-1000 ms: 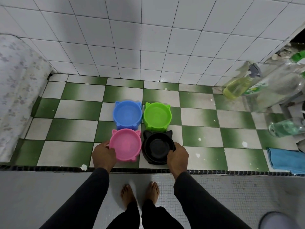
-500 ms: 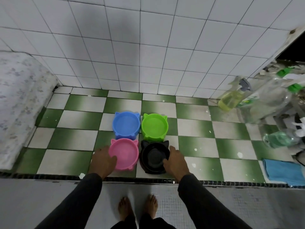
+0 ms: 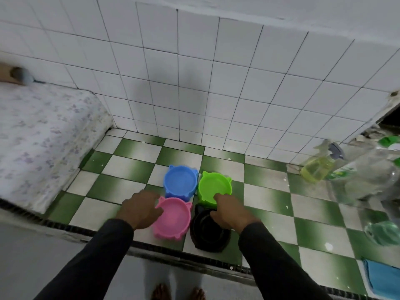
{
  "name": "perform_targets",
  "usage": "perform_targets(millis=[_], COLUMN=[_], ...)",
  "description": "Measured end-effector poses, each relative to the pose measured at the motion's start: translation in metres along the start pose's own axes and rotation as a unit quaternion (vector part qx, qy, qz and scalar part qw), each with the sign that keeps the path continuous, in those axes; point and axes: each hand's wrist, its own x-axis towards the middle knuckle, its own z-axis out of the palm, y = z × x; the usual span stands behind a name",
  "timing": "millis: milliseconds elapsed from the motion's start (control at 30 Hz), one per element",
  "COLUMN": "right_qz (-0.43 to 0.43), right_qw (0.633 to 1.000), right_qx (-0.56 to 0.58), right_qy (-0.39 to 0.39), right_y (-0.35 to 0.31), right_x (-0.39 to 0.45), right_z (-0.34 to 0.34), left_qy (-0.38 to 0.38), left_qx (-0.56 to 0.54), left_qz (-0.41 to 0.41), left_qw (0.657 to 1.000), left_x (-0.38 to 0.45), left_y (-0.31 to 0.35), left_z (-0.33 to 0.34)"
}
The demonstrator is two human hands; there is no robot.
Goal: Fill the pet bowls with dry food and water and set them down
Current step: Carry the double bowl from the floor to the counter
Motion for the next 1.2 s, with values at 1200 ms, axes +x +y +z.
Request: perform_targets(millis=[1200], right_qz=[-0.392], right_qw=[0.905], right_qx=[-0.152], right_qy=[0.058], right_y=[-0.536], right_x=[-0.008], right_z=[-0.070], left_qy=[0.274], left_qx=[-0.085], left_qz=[-0.300], left_qw=[0.910], left_x=[-0.257], left_y=[-0.374], left_z=[-0.189])
